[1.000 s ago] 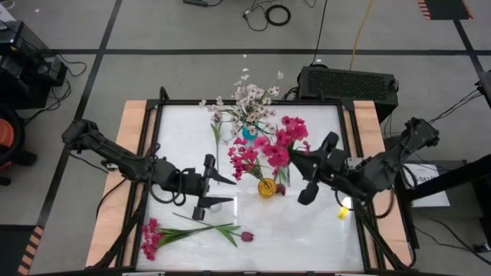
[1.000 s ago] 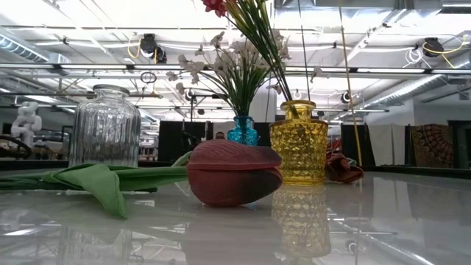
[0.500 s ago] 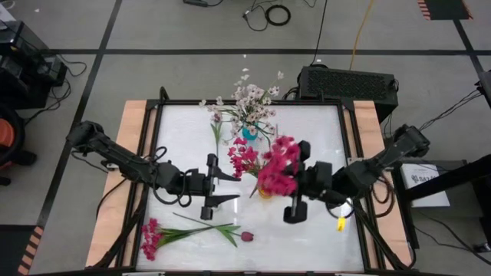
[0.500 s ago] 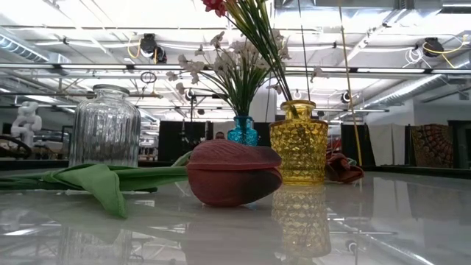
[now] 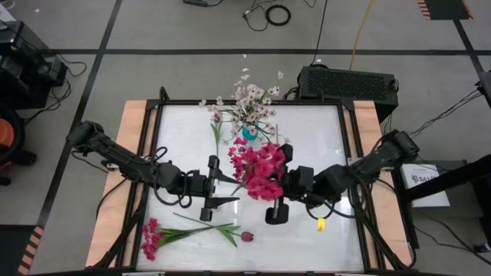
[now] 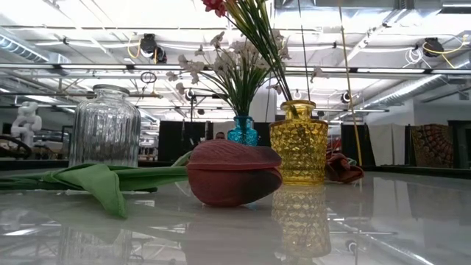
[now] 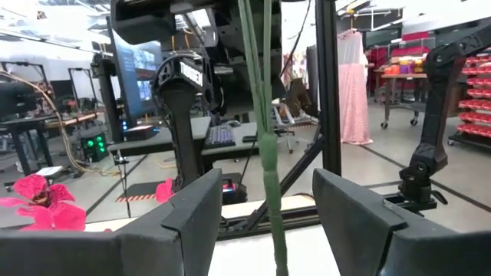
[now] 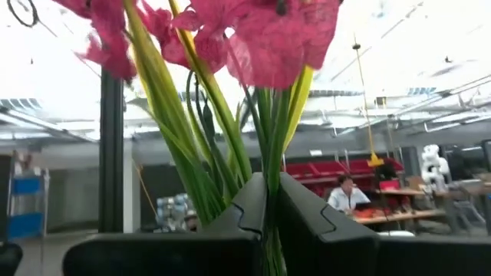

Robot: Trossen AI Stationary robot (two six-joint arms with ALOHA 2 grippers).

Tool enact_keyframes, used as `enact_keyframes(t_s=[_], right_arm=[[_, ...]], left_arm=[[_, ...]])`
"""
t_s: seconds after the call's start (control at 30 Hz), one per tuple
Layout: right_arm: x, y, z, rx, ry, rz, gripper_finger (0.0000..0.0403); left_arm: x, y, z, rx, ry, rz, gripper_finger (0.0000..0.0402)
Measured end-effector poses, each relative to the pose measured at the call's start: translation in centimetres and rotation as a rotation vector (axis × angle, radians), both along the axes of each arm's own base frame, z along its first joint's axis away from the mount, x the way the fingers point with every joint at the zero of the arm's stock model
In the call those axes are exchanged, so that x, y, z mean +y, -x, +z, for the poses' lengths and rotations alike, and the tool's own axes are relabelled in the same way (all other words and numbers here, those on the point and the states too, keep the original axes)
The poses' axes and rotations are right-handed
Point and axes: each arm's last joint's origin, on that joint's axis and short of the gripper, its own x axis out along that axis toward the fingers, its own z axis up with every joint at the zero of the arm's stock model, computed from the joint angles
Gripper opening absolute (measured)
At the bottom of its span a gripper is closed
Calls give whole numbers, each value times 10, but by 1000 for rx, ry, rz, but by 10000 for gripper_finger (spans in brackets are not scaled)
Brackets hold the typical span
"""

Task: Sort flowers into vase by color
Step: Put the right pink flowers into the yellow vase

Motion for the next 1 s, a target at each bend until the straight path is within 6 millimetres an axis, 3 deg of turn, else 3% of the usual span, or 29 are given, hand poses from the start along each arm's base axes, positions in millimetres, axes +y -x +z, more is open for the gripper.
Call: enact_keyframes(t_s=[0.33, 0.8, 1.0], right_arm=[[-6, -6, -3, -8, 27, -27, 15], [-5, -7, -5, 18, 39, -29, 16], [0, -5, -10, 139, 17, -113, 43]], left_arm=[[0, 0, 0, 0, -7, 11, 190], [2, 1, 1, 2, -27, 72, 16], [3, 10, 4, 49, -64, 66, 35]])
